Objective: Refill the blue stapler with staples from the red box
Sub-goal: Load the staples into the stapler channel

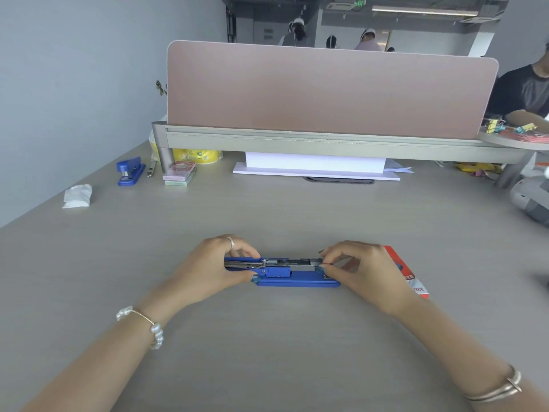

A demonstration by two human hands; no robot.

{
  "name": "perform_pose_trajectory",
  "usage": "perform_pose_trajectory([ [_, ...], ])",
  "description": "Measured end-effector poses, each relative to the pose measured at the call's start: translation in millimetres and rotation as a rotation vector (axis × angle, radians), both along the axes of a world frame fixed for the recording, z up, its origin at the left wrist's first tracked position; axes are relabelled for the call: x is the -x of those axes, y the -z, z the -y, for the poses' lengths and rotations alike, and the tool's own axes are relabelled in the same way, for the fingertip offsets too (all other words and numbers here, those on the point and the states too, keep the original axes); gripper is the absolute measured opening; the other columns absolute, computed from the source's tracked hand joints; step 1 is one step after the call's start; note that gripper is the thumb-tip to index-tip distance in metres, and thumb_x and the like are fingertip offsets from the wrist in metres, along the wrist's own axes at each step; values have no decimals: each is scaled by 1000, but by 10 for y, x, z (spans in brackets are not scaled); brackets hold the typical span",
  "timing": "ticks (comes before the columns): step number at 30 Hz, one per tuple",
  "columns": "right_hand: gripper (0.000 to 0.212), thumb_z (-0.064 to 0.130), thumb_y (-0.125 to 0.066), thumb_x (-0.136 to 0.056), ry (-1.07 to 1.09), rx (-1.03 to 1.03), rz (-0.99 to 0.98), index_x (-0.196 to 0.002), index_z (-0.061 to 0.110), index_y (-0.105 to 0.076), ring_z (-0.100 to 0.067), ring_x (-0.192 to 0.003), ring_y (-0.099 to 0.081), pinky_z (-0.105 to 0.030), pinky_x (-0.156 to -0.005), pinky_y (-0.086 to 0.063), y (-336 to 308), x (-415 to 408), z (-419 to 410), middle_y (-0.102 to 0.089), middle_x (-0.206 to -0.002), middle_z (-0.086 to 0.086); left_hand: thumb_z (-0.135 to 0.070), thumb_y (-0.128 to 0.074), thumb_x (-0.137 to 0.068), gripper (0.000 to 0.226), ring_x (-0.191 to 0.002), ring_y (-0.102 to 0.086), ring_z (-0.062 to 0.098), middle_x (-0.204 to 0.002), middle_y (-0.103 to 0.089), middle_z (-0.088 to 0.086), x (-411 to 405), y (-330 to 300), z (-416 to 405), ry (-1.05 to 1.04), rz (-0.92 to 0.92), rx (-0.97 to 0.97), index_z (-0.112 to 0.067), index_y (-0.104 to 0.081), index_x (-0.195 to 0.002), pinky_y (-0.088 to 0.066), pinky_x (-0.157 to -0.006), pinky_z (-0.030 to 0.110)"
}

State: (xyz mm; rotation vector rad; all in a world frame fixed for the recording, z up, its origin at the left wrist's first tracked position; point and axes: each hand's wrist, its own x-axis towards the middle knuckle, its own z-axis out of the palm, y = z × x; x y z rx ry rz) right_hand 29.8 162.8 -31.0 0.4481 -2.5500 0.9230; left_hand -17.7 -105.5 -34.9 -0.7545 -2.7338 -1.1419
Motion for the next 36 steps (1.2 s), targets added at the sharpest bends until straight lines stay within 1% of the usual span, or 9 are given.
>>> perform_pose_trajectory([
  [5,7,9,-75,-72,43,44,113,-74,11,-69,12,-66,-60,0,-57,-40,-95,-82,10,-69,-71,6,-25,-78,-66,27,-80,-64,4,-90,-67,-21,22,-31,57,11,48,50,-37,-68,-87,-51,-70,20],
  [9,6,13,-73,-74,40,-47,140,-78,14,-68,14,-64,-56,0,-56,-38,-170,-131,2,-64,-68,16,-27,-84,-62,29,-78,-68,7,-85,-74,-11,80,-91,216,28,142,55,-32,-70,-86,-54,-75,27],
  [12,6,11,-71,-75,28,-70,158,-79,14,-68,15,-63,-55,0,-56,-37,-176,-134,-15,-61,-65,25,-32,-85,-56,33,-80,-70,9,-85,-75,-11,118,-110,311,47,225,-1,-33,-71,-86,-53,-76,22],
  [14,9,12,-72,-74,14,-28,177,-80,16,-68,13,-63,-57,-1,-56,-37,-174,-136,-43,-63,-62,27,-40,-82,-48,45,-84,-70,8,-90,-75,-13,142,-114,374,77,284,-40,-38,-69,-91,-52,-79,18],
  [18,29,21,-76,-72,-23,-46,238,-90,31,-56,13,-69,-56,-3,-59,-38,-178,-113,-118,-67,-76,27,-31,-84,-45,53,-90,-69,12,-97,-74,-7,202,-79,507,100,381,-126,-37,-69,-96,-51,-80,18],
  [21,40,39,-77,-65,-28,-159,292,-94,44,-51,15,-86,-55,-5,-72,-40,-174,-94,-153,-60,-91,42,-27,-83,-44,53,-86,-68,10,-92,-74,-7,220,-41,535,67,379,-175,-36,-70,-95,-50,-75,13],
  [27,33,28,-77,-70,-35,-143,270,-100,29,-63,15,-92,-51,0,-74,-36,-124,-73,-131,-67,-93,20,-28,-82,-40,58,-67,-65,7,-71,-73,-5,172,-139,438,13,245,-594,-23,-67,-95,-52,-65,14],
  [32,38,27,-77,-70,-70,-98,307,-104,29,-61,4,-96,-58,-12,-83,-44,-70,-51,-116,-70,-97,15,-41,-92,-33,78,-76,-69,11,-78,-77,-2,65,-262,203,65,206,-851,-23,-63,-104,-54,-70,19],
  [36,40,25,-78,-69,-68,-82,309,-105,29,-60,14,-92,-55,-3,-79,-40,-81,-56,-99,-65,-86,23,-25,-88,-48,51,-83,-68,6,-86,-77,-8,-39,-315,-74,87,120,-837,-24,-68,-95,-53,-73,17],
])
